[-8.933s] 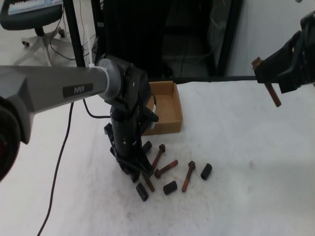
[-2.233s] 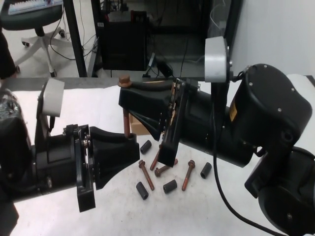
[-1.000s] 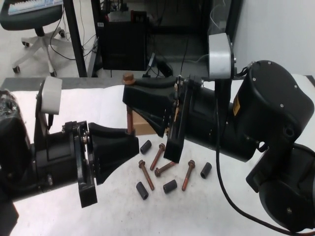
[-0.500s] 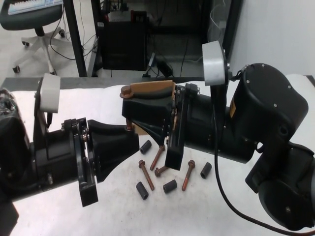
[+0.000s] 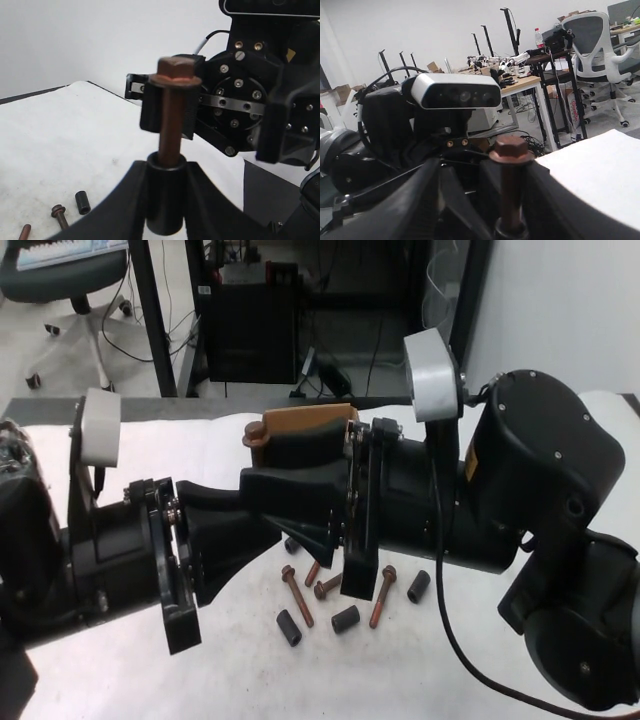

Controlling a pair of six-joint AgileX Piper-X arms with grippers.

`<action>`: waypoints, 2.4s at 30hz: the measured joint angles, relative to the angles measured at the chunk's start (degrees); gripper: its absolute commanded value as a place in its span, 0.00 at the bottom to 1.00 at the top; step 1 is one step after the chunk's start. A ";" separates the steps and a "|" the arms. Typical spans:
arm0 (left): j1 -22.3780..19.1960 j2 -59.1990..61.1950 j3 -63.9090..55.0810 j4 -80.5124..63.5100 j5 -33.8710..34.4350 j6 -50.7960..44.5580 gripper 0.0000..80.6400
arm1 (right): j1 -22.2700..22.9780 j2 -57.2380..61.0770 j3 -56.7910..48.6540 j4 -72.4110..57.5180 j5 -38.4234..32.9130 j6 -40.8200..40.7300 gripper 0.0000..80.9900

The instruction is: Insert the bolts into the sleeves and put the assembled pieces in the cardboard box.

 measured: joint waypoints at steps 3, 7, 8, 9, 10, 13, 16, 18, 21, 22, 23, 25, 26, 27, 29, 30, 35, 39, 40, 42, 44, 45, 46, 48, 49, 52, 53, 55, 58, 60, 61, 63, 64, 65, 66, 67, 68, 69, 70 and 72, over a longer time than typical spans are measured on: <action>0.00 0.00 0.00 0.00 0.20 0.00 0.00 | 0.00 0.00 0.00 0.00 0.00 -0.40 0.57; 0.00 0.00 0.00 0.00 0.53 0.00 0.00 | -0.65 0.00 0.00 0.36 -0.06 -1.85 0.57; 0.00 0.00 0.00 0.00 0.51 0.00 0.00 | -0.73 0.00 0.00 0.78 -0.06 -2.23 0.57; 0.00 0.00 0.00 0.00 0.51 0.00 0.00 | -1.09 0.00 0.00 0.78 -0.06 -2.23 0.57; 0.00 0.00 0.00 0.00 0.51 0.00 0.00 | -2.10 0.00 0.00 1.39 -0.06 -2.42 0.57; 0.00 0.00 0.00 0.21 0.63 0.00 0.00 | -3.30 0.00 0.00 4.02 0.05 -2.82 0.57; 0.00 0.00 0.00 0.21 0.88 0.00 0.00 | -3.64 0.00 0.00 4.72 0.22 -3.25 0.57; 0.00 0.00 0.00 0.01 1.25 0.00 0.00 | -3.73 0.00 0.00 4.71 0.22 -3.27 0.57; 0.00 0.00 0.00 0.04 1.22 0.00 0.00 | -3.73 0.00 0.00 4.71 0.69 -3.27 0.57; 0.00 0.00 0.00 0.04 1.08 0.00 0.00 | -3.73 0.00 0.00 4.71 1.16 -3.27 0.57; 0.00 0.00 0.00 -0.10 0.99 0.00 0.00 | -3.84 0.00 0.00 4.32 1.87 -3.68 0.55; 0.11 0.00 0.00 -0.46 2.49 0.00 0.00 | -4.52 0.00 0.00 2.90 4.48 -4.65 0.48; 0.11 0.00 0.00 -0.73 3.34 0.00 0.00 | -4.61 0.00 0.00 2.80 6.21 -4.99 0.41; 0.11 0.00 0.00 -1.02 3.86 -0.15 0.00 | -5.20 0.00 0.00 2.06 7.37 -5.10 0.32; 0.11 0.00 0.00 -1.41 4.62 -0.14 0.00 | -7.01 0.00 0.00 -0.61 9.62 -5.02 0.09; 0.11 0.00 0.00 -1.49 4.70 -0.14 0.00 | -7.85 0.00 0.00 -2.12 10.39 -4.78 0.01; 0.11 0.00 0.00 -1.46 4.41 -0.14 0.00 | -12.49 0.00 0.00 -5.70 11.16 -1.46 0.01; 0.11 0.00 -0.37 -1.04 -1.27 0.61 0.00 | -15.31 0.00 0.00 -5.80 9.77 -0.64 0.01; 0.11 0.25 -0.85 -0.17 -3.45 1.07 0.00 | -15.70 0.00 0.00 -5.80 9.61 -0.64 0.01; 0.11 1.37 -3.27 3.44 -6.92 3.49 0.00 | -16.62 0.00 0.00 -5.95 9.45 -0.64 0.01; 0.40 3.74 -7.22 9.04 -8.19 6.66 0.00 | -17.47 0.00 0.00 -5.57 9.30 0.36 0.01; 0.54 5.69 -10.20 12.91 -8.70 8.53 0.00 | -18.05 0.00 0.00 -4.94 8.95 1.40 0.01; 0.60 7.63 -13.61 16.04 -9.29 10.49 0.00 | -18.47 -0.17 0.00 -3.87 8.51 1.98 0.01; 0.57 10.71 -17.15 20.59 -10.50 12.35 0.00 | -19.51 -0.71 0.00 0.18 6.88 2.86 0.01; 0.57 16.50 -25.15 27.75 -13.25 15.63 0.00 | -19.95 -1.19 0.00 2.33 6.29 2.82 0.01; 0.57 27.33 -36.62 38.58 -18.34 18.27 0.00 | -20.99 -4.13 0.00 17.90 4.31 -0.78 0.01; 0.57 30.18 -39.76 41.18 -19.71 18.88 0.00 | -21.21 -5.02 0.00 23.08 4.14 -2.86 0.01; 0.57 36.79 -46.85 46.68 -22.50 20.54 0.00 | -21.73 -6.41 0.00 33.11 5.15 -7.02 0.01; 0.57 44.42 -55.02 50.79 -26.10 21.94 0.00 | -22.88 -7.75 0.00 47.85 11.23 -11.41 0.01; 0.45 48.31 -59.33 51.87 -28.09 22.32 0.00 | -23.57 -8.24 0.00 56.03 15.27 -13.65 0.01; 0.30 50.26 -61.24 52.29 -29.16 22.67 0.00 | -23.76 -8.52 0.11 59.18 16.74 -14.48 0.01; -0.08 53.76 -64.49 52.56 -30.54 23.51 0.00 | -23.82 -9.25 0.20 63.74 18.33 -15.88 0.01; -0.12 53.76 -64.81 52.58 -30.63 23.58 0.00 | -23.82 -9.65 0.33 64.97 18.67 -16.49 0.01; -0.39 55.39 -66.17 52.53 -31.32 24.13 0.00 | -23.82 -10.14 0.39 66.15 18.82 -16.75 0.01; -1.08 57.96 -68.78 52.53 -32.67 24.69 0.00 | -23.82 -10.68 0.35 66.92 18.86 -16.99 0.01; -1.53 59.27 -70.08 52.53 -33.07 24.94 0.00 | -23.82 -11.67 0.35 67.62 18.84 -17.24 0.01; -1.94 60.43 -71.13 52.53 -33.21 25.16 0.00 | -23.82 -12.20 0.35 67.78 18.84 -17.35 0.01; -2.32 61.28 -71.99 52.53 -33.36 25.42 0.00 | -23.82 -13.26 0.35 67.87 18.84 -17.39 0.01; -2.83 62.25 -72.73 52.53 -33.52 25.57 0.00 | -23.82 -13.71 0.35 67.87 18.84 -17.38 0.01; -3.48 63.95 -73.67 52.53 -33.97 25.73 0.00 | -23.82 -14.46 0.35 68.07 18.84 -17.38 0.01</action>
